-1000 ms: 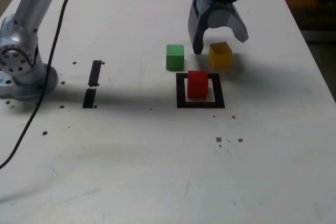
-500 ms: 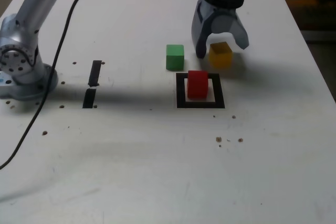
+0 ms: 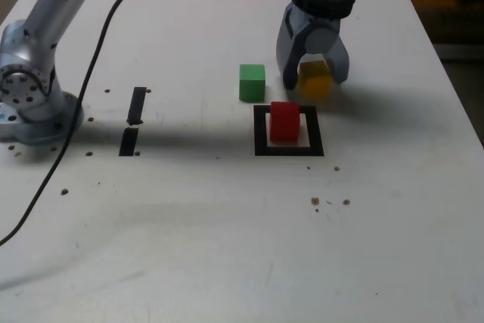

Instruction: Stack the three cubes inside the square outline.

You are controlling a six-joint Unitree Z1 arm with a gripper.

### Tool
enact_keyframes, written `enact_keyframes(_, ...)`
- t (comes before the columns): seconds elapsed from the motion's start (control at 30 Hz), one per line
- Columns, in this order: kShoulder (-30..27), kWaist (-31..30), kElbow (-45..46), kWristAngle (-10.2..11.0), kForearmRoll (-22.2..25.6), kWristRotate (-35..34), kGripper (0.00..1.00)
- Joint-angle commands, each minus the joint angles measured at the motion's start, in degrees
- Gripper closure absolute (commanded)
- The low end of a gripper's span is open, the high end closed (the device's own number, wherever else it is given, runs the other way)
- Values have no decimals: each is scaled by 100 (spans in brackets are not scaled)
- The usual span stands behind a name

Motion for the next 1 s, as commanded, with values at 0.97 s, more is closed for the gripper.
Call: enact_keyframes(0.97,-1423,-598,196,290,604,-296,79)
